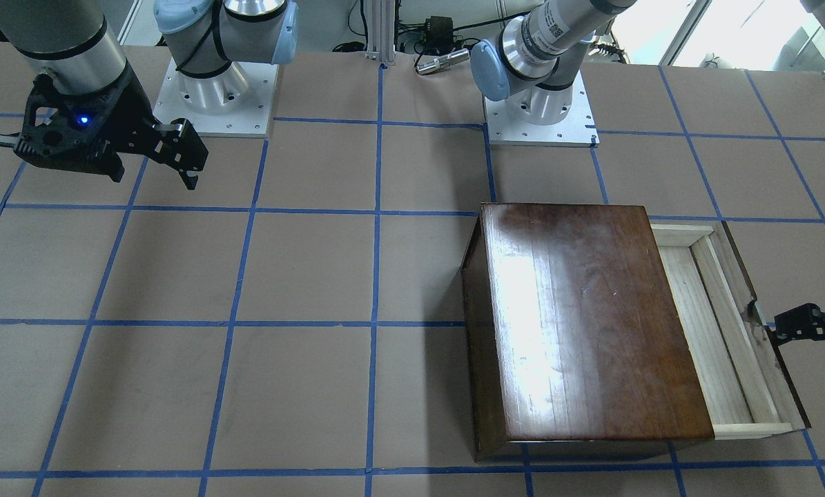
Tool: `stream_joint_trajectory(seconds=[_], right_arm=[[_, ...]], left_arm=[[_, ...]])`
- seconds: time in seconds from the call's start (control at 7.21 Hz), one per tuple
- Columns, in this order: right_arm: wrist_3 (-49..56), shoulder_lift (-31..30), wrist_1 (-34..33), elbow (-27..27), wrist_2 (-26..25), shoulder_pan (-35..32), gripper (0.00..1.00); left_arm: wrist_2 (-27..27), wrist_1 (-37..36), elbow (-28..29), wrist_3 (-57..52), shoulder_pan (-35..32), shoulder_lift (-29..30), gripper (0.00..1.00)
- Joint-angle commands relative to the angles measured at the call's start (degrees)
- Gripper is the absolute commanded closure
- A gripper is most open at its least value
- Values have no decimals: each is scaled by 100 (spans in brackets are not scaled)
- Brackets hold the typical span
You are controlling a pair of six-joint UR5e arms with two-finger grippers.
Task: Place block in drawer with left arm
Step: 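Release the handle and move the left gripper over the yellow cube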
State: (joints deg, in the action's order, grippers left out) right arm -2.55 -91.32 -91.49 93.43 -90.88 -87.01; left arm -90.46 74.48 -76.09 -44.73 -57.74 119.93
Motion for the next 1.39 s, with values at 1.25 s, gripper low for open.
stream_joint_trajectory(seconds=[1.25], right_arm=[[0, 0, 0, 0, 0, 0, 0]], left_arm=[[282, -1216, 1225, 308, 931, 1294, 0]])
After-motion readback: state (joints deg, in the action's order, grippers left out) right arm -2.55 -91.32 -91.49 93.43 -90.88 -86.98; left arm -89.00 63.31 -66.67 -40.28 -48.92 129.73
